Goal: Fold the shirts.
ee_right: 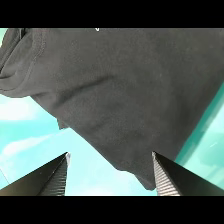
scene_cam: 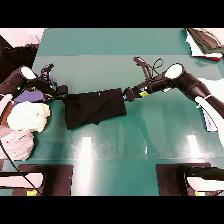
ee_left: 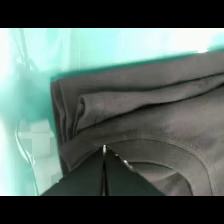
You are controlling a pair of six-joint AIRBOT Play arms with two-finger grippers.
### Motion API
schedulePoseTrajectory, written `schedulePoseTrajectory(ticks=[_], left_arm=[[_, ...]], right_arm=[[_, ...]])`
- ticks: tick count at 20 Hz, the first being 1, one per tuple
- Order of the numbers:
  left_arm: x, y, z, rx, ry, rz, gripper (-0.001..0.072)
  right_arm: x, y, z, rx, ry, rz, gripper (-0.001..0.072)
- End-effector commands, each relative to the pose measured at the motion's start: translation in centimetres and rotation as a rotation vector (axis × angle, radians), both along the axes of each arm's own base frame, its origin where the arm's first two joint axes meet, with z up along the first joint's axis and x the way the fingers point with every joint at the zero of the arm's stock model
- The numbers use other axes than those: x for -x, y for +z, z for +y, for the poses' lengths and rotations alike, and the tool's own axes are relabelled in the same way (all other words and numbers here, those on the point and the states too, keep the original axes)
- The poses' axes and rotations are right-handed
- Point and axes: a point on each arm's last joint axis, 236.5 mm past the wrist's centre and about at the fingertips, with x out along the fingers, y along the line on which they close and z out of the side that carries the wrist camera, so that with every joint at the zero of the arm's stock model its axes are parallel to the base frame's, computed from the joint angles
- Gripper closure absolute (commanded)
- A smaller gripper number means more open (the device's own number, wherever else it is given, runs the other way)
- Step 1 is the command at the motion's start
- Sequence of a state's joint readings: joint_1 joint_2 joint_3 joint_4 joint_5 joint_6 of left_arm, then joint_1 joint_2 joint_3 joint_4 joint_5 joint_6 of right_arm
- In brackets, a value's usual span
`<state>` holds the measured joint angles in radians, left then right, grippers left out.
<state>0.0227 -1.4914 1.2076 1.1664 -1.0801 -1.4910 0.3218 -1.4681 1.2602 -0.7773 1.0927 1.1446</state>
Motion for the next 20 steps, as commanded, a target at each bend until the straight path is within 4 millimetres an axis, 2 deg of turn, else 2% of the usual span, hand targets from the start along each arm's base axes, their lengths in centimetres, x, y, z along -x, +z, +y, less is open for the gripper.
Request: schedulePoseTrajectory(ticks=[1,2,3,4,6,8,12,14,15,16,17,18,20], left_arm=[[0.3,0.8,0.1,-0.014,-0.053,-0.004,0.0680],[0.1,1.8,0.1,-0.022,-0.082,-0.019,0.0664],[-0.1,2.7,0.1,-0.028,-0.093,-0.026,0.0393],[-0.1,3.2,0.4,-0.040,-0.102,-0.027,0.0080],[0.4,2.7,0.8,-0.060,-0.102,-0.001,0.0101],[1.1,1.3,0.8,-0.054,-0.089,0.027,0.0101],[2.0,-1.1,0.0,-0.010,-0.052,0.078,0.0101],[1.8,-1.4,-0.2,0.000,-0.045,0.078,0.0106],[1.3,-1.0,-0.2,0.001,-0.040,0.059,0.0301],[0.7,-0.5,-0.2,0.000,-0.039,0.039,0.0551],[0.2,0.4,-0.2,0.000,-0.041,0.016,0.0683],[-0.2,1.8,-0.3,0.001,-0.048,-0.004,0.0682],[-1.2,5.7,-0.6,0.000,-0.083,-0.078,0.0682]], right_arm=[[0.1,0.0,0.0,0.001,0.002,0.002,0.0135],[0.1,0.0,0.0,0.001,0.004,0.003,0.0134],[0.2,0.0,0.0,0.002,0.006,0.005,0.0135],[0.2,0.0,0.0,0.001,0.007,0.006,0.0135],[0.2,0.0,0.0,0.001,0.007,0.006,0.0134],[0.2,0.0,0.0,0.001,0.006,0.006,0.0134],[0.2,0.0,0.0,0.001,0.006,0.006,0.0135],[0.3,0.0,0.0,0.002,0.007,0.007,0.0135],[0.3,0.0,0.0,0.002,0.007,0.007,0.0134],[0.3,0.0,0.0,0.002,0.007,0.007,0.0135],[0.3,0.0,0.0,0.002,0.009,0.008,0.0135],[0.4,-0.1,0.0,0.002,0.011,0.011,0.0134],[0.4,-0.1,0.0,0.002,0.011,0.011,0.0135]])
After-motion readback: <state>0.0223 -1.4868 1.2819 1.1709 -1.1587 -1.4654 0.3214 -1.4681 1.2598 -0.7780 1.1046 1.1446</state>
